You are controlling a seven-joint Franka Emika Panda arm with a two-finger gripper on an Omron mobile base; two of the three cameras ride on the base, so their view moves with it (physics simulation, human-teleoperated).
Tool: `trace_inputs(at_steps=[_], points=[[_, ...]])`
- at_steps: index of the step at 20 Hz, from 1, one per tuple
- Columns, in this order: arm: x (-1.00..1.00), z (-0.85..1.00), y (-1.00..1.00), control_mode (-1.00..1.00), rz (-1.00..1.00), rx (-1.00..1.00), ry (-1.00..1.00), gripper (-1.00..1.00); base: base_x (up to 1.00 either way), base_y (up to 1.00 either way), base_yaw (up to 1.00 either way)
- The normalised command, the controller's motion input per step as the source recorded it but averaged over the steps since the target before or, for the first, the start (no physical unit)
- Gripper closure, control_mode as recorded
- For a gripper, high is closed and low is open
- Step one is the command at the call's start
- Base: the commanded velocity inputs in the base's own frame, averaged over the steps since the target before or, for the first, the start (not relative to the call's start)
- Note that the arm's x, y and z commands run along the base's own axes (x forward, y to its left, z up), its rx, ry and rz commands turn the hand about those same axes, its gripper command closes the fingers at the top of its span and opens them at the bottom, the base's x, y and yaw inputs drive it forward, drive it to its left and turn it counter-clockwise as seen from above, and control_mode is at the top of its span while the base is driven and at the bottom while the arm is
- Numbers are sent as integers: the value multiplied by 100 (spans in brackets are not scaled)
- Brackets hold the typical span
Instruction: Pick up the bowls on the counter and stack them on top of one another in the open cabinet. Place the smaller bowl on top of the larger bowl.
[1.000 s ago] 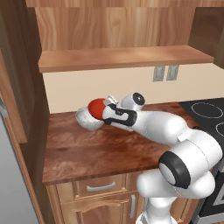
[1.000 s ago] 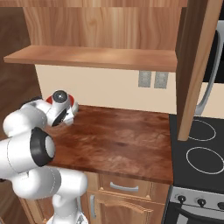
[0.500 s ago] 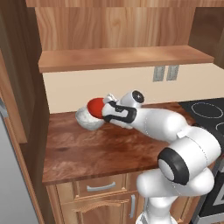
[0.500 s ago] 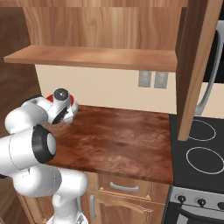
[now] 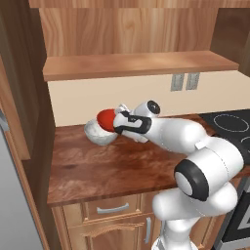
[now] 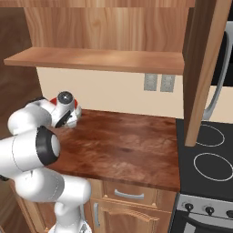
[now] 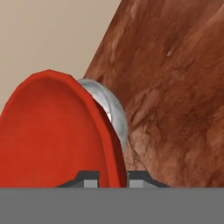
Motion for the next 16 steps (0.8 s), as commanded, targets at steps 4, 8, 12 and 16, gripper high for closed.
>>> trace_inputs(at_steps=[4,8,12,16], points=[[27,-1,21,-100,0,-3,4,100,0,0,0],[33,0,28,-100,-2,-3,6,100,0,0,0],[26,-8,19,-100,-1,-2,8,100,0,0,0],[23,-16,12,-100,0,0,6,100,0,0,0]])
